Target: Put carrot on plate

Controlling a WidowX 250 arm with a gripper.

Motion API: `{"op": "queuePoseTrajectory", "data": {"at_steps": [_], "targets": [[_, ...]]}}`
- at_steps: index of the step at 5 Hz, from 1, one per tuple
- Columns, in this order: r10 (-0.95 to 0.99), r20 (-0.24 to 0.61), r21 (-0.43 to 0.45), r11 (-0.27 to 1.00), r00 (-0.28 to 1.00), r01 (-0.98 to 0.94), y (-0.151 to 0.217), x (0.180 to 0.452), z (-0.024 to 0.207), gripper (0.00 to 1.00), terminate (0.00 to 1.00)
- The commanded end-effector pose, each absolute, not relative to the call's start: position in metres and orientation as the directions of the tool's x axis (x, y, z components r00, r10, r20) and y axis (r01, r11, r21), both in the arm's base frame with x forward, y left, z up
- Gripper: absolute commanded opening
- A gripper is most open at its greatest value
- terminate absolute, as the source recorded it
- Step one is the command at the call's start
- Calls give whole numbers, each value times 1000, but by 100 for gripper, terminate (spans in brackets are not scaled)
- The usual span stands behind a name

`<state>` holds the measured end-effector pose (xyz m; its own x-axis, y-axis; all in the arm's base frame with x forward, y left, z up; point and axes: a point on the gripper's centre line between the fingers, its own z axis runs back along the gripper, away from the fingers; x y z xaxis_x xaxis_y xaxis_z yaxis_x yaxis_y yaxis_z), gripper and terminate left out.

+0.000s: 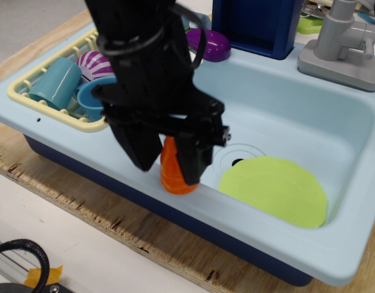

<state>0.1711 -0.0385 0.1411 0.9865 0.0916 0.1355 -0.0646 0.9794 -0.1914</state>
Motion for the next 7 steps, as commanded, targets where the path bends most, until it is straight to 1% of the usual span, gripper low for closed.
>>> {"op": "queuePoseTrajectory", "data": {"at_steps": [1,2,4,5,6,7], "targets": [[94,173,-201,978,980,-58,-40,167,145,0,0],[62,186,-191,981,981,-25,-37,179,151,0,0],[-4,228,-181,982,974,47,-43,215,162,0,0],[-61,215,-205,973,975,106,-55,232,158,0,0],[-78,235,-244,960,969,137,-70,234,141,0,0],[-58,212,-263,958,976,115,-82,229,132,0,0]]}}
